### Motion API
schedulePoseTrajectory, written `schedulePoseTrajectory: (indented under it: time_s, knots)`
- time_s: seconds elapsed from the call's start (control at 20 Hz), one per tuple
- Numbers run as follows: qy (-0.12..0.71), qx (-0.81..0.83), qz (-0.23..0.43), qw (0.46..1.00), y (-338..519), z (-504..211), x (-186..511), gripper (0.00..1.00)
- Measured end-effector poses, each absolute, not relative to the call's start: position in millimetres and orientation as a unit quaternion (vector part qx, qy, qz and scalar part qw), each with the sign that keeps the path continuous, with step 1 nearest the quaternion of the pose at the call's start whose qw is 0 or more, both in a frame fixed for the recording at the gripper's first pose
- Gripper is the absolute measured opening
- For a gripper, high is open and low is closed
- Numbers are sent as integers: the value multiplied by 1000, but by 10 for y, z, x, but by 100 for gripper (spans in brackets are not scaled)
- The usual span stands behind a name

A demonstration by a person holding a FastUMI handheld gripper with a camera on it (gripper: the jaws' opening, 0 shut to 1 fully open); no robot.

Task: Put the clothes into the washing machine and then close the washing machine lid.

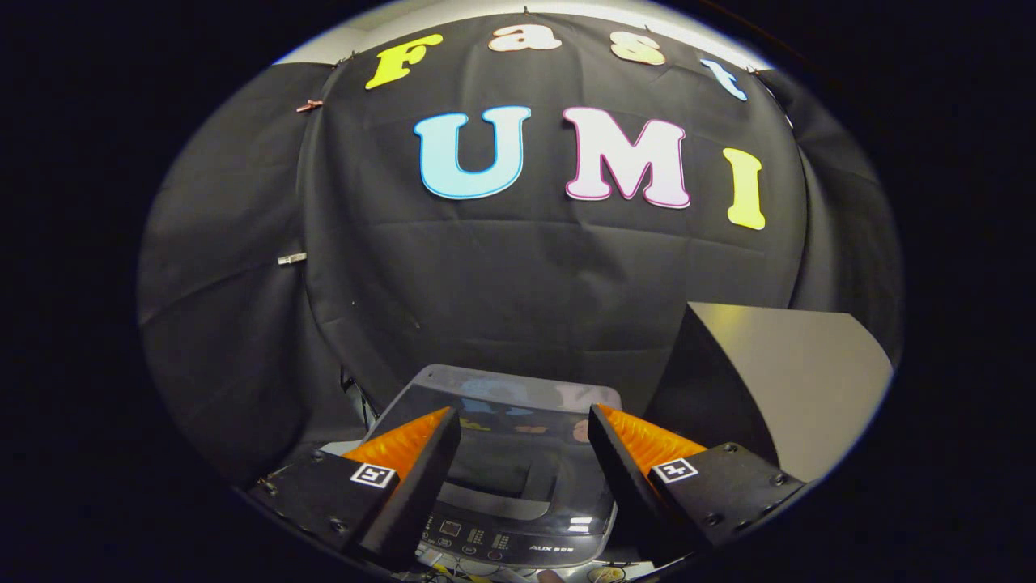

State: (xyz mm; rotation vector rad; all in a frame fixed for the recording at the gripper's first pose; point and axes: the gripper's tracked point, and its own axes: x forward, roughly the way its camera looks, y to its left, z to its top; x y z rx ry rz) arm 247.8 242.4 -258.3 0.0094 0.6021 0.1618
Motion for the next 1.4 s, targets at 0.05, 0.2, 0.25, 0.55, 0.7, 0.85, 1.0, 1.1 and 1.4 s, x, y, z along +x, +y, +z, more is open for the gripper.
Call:
schedulePoseTrajectory:
  time_s: [0.05,0.2,0.25,0.55,0.7,0.85,1.0,1.1,1.4]
  knots:
    - [287,4,82,954,2412,-2484,2443,99]
    - [254,0,91,963,2362,-2152,2326,99]
    - [241,-1,97,966,2360,-2035,2283,99]
    - [171,8,109,979,2107,-1260,2019,98]
    - [128,15,111,985,1927,-846,1822,98]
    - [92,18,107,990,1687,-494,1606,98]
    - [54,28,108,992,1472,-176,1367,97]
    - [31,30,100,994,1267,-9,1193,97]
    - [14,17,101,995,924,39,670,97]
